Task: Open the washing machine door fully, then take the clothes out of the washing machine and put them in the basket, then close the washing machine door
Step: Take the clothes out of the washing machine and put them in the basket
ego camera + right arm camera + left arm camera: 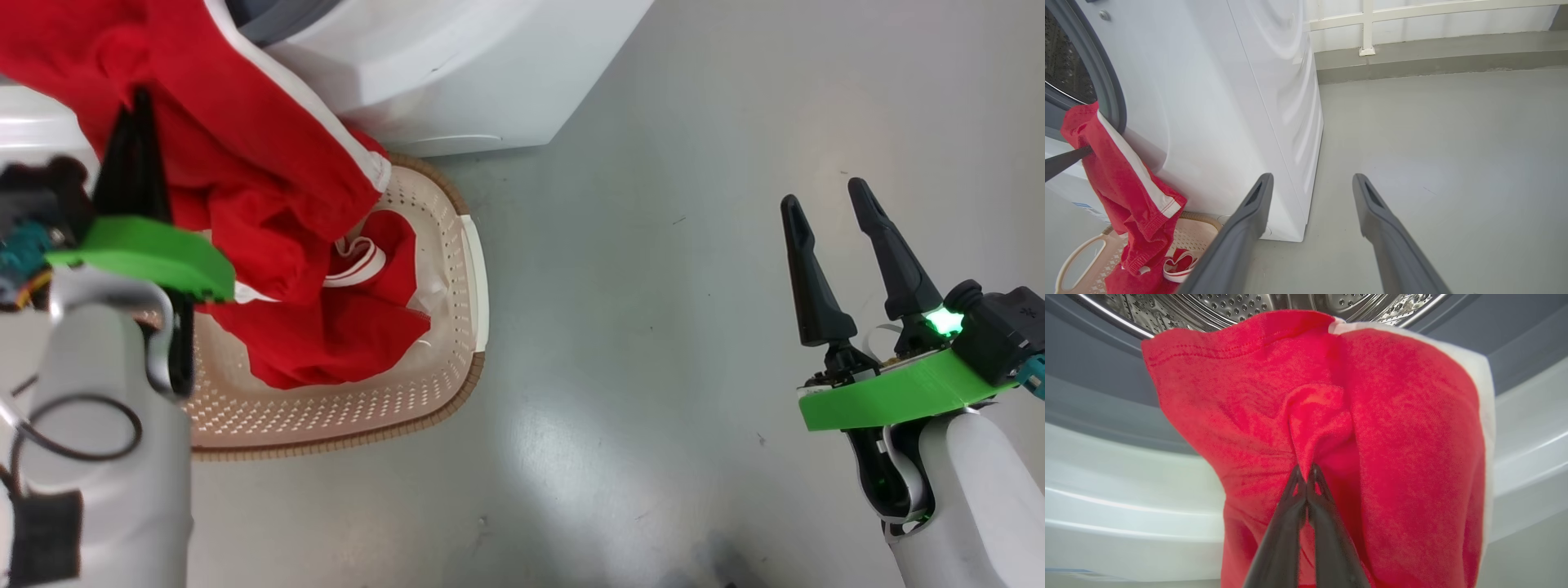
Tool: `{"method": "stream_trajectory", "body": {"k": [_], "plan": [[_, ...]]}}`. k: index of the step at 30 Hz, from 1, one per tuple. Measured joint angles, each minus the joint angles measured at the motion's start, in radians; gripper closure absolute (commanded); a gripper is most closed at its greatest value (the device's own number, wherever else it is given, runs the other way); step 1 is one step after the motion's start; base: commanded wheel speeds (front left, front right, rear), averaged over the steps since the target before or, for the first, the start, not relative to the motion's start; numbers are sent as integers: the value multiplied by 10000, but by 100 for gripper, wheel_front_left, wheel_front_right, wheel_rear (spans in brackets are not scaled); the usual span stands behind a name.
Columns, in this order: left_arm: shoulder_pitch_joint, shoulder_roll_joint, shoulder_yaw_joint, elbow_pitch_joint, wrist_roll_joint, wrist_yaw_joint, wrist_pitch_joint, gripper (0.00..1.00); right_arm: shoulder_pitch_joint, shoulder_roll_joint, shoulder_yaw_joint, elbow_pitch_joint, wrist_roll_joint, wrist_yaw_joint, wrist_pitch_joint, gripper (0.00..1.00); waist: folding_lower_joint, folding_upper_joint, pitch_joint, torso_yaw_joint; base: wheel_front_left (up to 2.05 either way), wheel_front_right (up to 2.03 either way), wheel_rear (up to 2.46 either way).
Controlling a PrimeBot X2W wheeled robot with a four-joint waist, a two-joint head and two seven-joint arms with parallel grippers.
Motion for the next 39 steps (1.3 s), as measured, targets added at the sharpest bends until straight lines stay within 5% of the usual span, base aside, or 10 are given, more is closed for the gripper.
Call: {"method": "stream_trajectory", "body": {"k": [14, 38, 39], "plan": [[1464, -339, -140, -178, -6, -92, 0, 100, -1, 2, -19, -29, 0, 0, 0, 0, 0, 0, 12, 134, 0, 0, 0], [1568, -512, -1020, 2708, -82, -90, 2, 100, -172, 2, 65, -29, 2, 0, 0, 0, 0, 0, 247, -48, 0, 0, 0], [1499, -514, -1020, 2731, -82, -88, 2, 88, -195, 2, 75, -27, 2, 0, 0, 0, 0, 0, 261, -60, 0, 0, 0]]}}
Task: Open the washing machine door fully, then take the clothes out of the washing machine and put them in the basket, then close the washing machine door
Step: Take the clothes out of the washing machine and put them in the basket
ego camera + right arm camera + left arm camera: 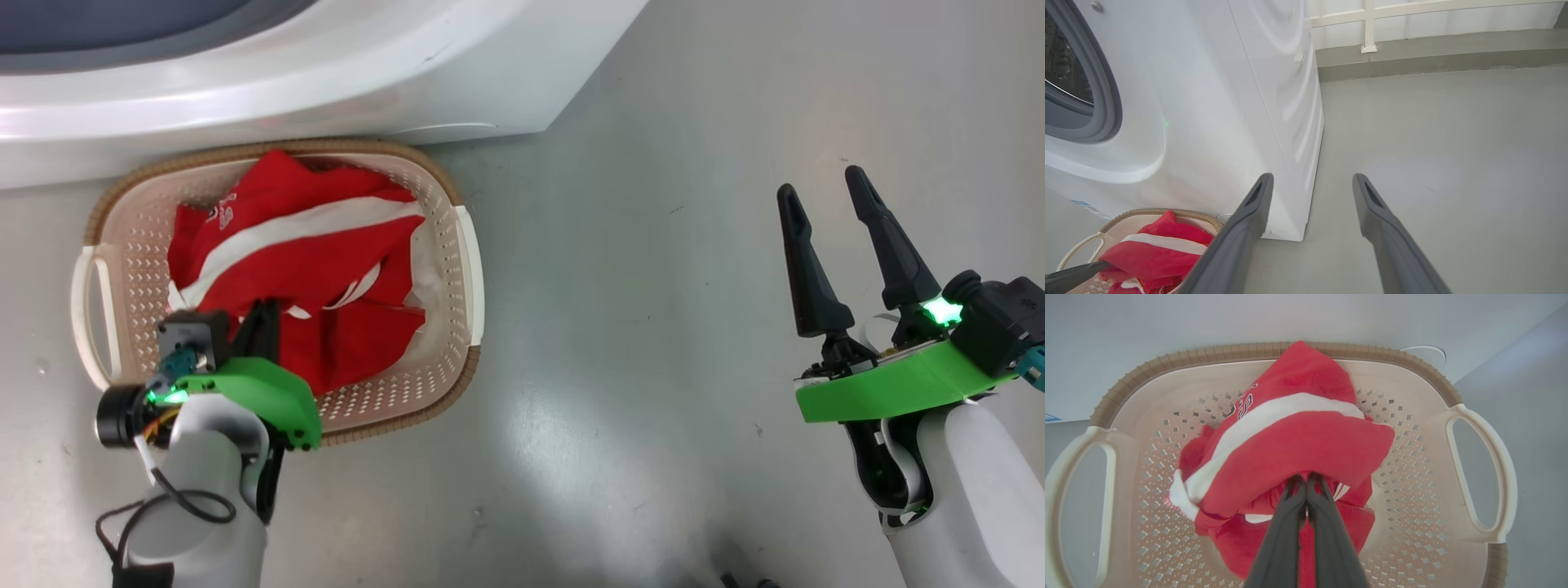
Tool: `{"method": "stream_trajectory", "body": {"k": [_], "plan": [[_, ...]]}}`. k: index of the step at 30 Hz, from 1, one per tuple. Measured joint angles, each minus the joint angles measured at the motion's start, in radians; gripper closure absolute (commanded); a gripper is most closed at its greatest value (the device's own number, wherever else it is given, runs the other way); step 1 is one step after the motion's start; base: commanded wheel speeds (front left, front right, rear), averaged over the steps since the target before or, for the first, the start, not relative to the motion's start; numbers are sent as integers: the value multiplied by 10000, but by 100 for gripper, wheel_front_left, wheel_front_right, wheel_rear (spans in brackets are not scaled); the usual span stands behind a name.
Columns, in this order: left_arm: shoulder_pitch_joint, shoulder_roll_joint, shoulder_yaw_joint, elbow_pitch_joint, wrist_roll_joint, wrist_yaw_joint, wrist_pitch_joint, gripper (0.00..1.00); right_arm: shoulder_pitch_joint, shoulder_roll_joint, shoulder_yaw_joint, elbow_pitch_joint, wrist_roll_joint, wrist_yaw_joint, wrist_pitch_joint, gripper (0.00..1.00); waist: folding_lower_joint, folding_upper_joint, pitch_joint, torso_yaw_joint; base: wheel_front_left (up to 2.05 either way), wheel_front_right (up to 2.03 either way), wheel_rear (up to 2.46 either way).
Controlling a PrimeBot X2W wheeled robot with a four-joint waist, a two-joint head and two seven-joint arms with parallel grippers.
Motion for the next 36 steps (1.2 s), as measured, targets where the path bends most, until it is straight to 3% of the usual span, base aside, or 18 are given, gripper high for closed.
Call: {"method": "stream_trajectory", "body": {"k": [1, 2, 3, 17, 36], "plan": [[-73, -2, 2, 29, 0, 2, 0, 65, -5, 0, 4, 0, 0, 0, 0, 0, 0, 0, 13, -10, 0, 0, 0], [-129, -6, 4, 29, -13, 2, 0, 24, -5, 0, 8, 0, 0, 0, 0, 0, 0, 0, 25, -17, 0, 0, 0], [-157, -10, 8, 27, -33, 2, 0, 0, -5, 2, 13, 2, 0, 0, 0, 0, 0, 0, 35, -21, 0, 0, 0], [-95, -27, 92, -370, -132, 2, 0, 0, -6, 19, 13, 48, 0, 0, 0, 0, 0, 0, -175, 48, 0, 0, 0], [1440, -40, 267, -2801, -441, -15, 0, 0, 696, -111, -100, 293, -4, 0, 0, 0, 0, 0, -1836, 284, 0, 0, 0]]}}
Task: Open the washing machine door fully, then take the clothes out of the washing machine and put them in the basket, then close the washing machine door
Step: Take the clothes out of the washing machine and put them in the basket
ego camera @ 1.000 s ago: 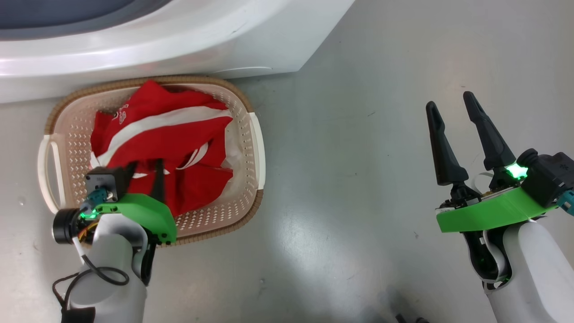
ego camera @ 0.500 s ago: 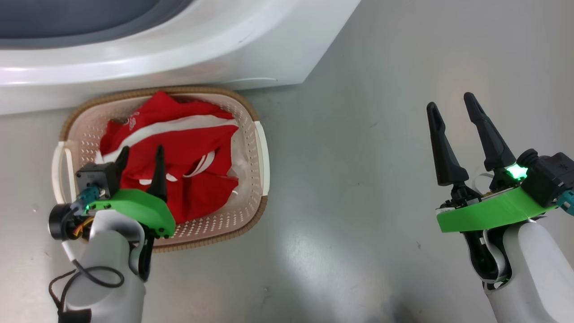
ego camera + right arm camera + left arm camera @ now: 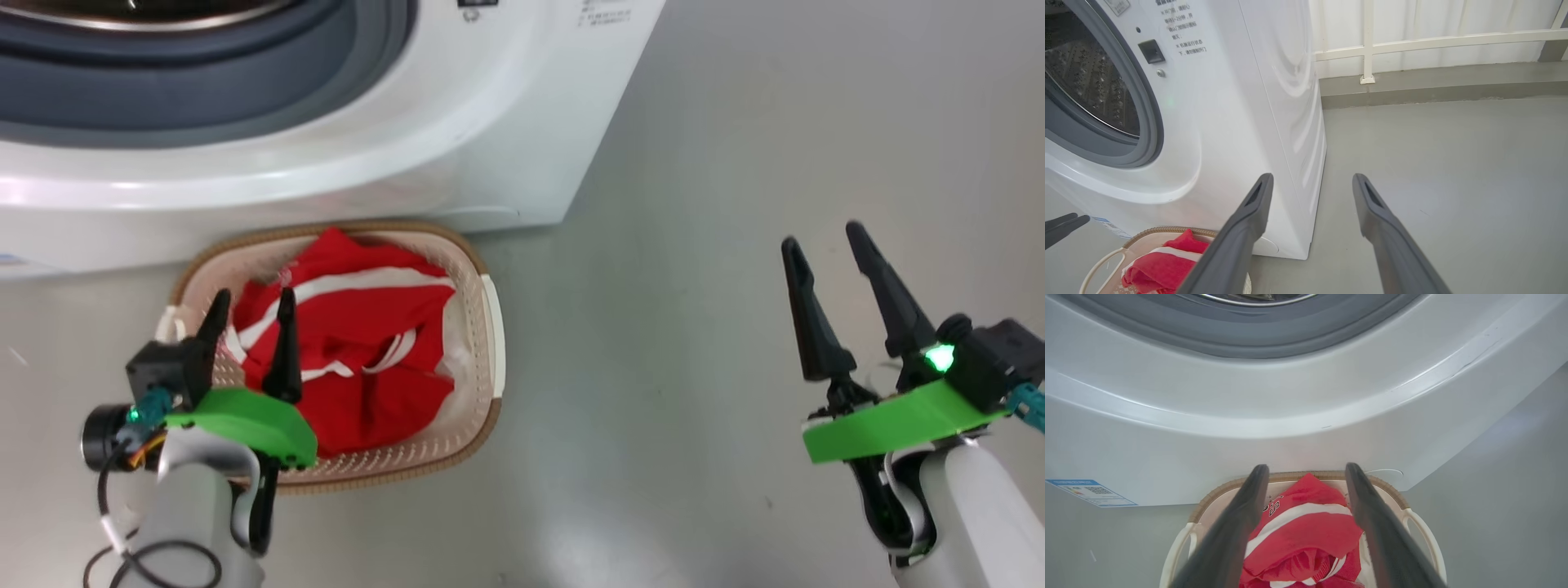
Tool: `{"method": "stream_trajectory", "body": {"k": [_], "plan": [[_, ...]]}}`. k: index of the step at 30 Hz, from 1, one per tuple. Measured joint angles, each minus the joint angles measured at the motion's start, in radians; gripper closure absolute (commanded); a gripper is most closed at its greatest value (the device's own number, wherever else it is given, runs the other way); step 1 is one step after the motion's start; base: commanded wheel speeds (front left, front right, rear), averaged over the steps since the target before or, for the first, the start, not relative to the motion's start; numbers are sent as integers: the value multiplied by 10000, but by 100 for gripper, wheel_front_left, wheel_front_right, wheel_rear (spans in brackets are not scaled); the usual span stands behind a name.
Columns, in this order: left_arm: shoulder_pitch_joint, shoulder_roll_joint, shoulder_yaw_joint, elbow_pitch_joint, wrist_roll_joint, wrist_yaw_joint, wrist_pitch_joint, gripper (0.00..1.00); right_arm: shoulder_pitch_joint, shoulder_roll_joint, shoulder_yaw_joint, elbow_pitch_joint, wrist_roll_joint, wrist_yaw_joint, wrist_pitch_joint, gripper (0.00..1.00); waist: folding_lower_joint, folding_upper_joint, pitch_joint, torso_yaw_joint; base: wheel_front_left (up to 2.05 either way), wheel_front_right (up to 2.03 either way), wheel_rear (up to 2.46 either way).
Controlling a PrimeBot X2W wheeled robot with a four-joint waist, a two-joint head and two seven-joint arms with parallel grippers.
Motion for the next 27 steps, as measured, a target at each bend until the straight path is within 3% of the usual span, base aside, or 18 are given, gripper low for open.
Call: {"method": "stream_trajectory", "body": {"k": [12, 27], "plan": [[1748, 6, 19, -2220, -65, -165, 0, 0, 1122, -226, -255, 268, 0, 0, 2, 0, 0, 0, -1725, 193, 0, 0, 0], [4040, 35, -33, -4025, 15, -176, 0, 0, 2589, -313, -650, 387, 0, 0, 2, 0, 0, -1, -3610, 561, 0, 0, 0]]}}
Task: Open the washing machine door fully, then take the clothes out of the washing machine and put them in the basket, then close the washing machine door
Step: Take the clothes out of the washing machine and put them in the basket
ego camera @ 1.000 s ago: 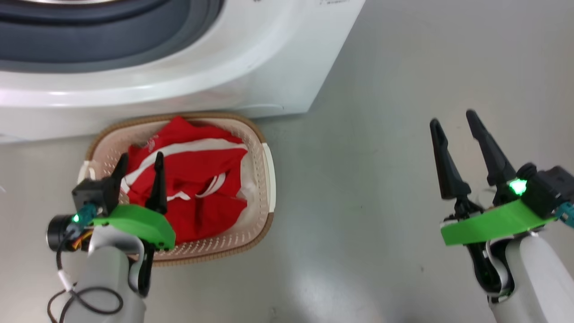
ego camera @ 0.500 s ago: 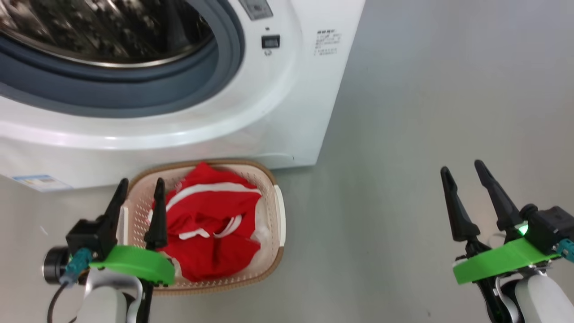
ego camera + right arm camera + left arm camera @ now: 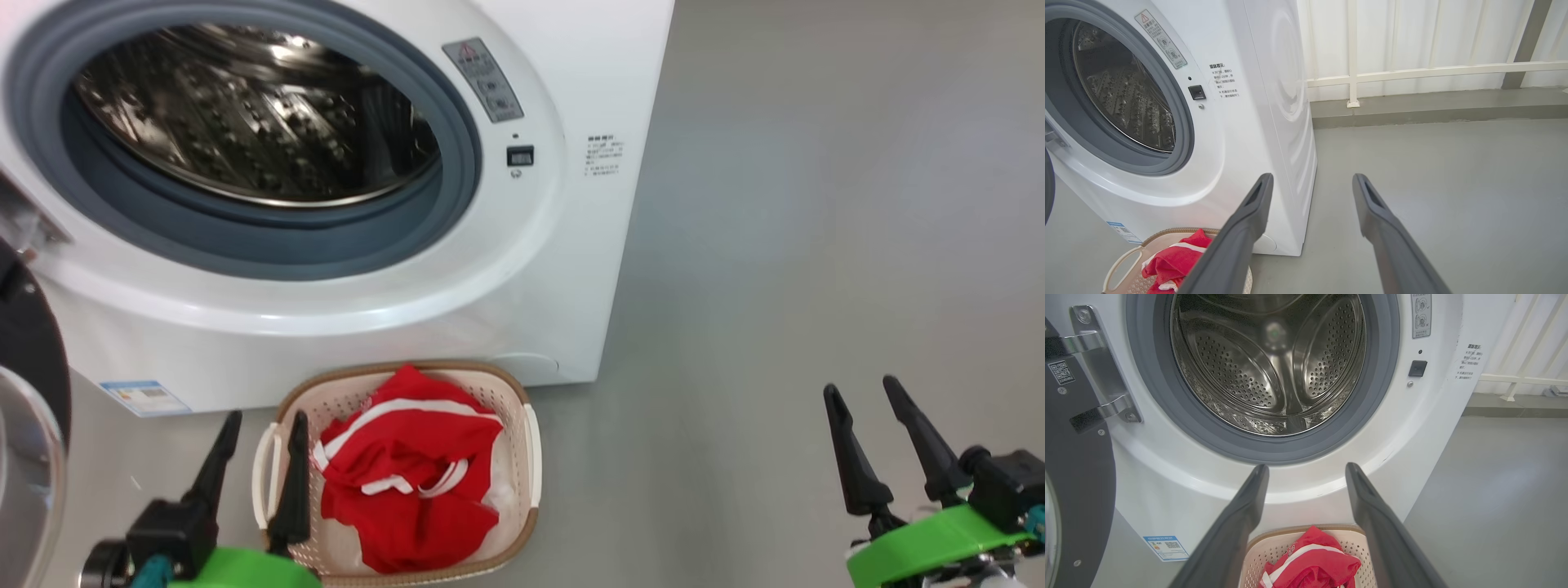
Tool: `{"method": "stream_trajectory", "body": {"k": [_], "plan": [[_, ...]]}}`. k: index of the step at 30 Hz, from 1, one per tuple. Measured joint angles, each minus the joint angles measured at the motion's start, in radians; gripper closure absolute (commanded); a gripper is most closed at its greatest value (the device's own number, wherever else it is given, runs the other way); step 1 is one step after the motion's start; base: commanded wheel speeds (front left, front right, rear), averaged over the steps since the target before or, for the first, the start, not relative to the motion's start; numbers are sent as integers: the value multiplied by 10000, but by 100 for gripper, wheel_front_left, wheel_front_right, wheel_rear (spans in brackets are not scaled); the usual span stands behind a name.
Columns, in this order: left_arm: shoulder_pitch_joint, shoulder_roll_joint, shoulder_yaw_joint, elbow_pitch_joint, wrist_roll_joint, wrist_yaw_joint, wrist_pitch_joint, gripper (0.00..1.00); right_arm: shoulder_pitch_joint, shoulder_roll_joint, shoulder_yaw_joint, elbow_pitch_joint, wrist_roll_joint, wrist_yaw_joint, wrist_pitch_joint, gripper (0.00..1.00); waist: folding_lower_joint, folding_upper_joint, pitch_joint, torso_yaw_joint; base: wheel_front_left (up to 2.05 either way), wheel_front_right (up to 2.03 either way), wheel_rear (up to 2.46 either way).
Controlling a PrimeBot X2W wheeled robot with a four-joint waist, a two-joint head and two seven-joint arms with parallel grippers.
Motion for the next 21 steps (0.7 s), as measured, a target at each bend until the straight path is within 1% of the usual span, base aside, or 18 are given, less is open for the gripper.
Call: {"method": "stream_trajectory", "body": {"k": [14, 21], "plan": [[2039, 77, 10, -1221, -94, 0, 0, 0, 1357, 56, -470, -98, -2, 0, 0, 0, 0, 0, -1167, 290, 0, 0, 0], [2536, 111, 61, -1561, -107, 0, 0, 0, 1772, 90, -658, -192, -12, 0, 0, 0, 0, 0, -1477, 426, 0, 0, 0]]}}
